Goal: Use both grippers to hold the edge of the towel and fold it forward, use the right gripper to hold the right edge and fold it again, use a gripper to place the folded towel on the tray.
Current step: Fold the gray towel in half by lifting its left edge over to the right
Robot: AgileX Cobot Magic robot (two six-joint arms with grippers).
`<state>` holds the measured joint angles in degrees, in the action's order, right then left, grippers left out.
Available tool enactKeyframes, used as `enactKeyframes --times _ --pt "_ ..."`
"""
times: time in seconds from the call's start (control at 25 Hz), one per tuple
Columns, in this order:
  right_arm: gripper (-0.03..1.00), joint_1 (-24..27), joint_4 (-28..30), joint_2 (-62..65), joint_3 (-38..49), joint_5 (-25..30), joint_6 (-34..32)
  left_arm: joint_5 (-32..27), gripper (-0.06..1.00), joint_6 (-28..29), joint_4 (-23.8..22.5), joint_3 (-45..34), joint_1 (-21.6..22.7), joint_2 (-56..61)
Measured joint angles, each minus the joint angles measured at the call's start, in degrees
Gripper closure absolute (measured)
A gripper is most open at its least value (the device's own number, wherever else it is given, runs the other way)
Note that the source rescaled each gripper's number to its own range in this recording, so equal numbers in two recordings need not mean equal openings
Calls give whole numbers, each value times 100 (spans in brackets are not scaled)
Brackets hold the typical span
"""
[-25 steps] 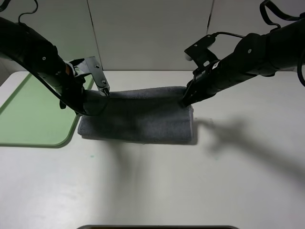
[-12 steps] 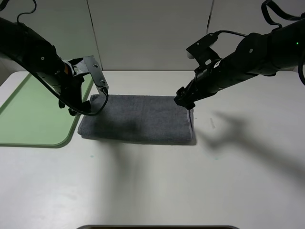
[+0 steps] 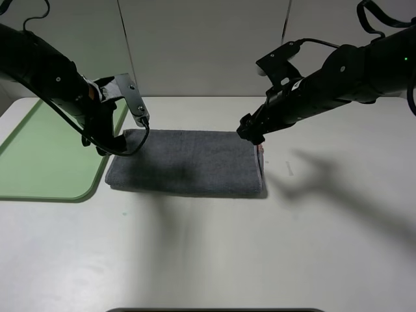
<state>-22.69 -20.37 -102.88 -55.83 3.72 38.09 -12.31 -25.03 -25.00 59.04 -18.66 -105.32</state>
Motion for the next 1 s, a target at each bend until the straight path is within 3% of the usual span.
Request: enactKeyframes --times 0.8,1.0 --pt "-3 0 0 0 0 -42 -1072 204 -6 16 0 0 0 0" --pt "-3 0 0 67 0 310 -1222 204 -6 16 0 0 0 0"
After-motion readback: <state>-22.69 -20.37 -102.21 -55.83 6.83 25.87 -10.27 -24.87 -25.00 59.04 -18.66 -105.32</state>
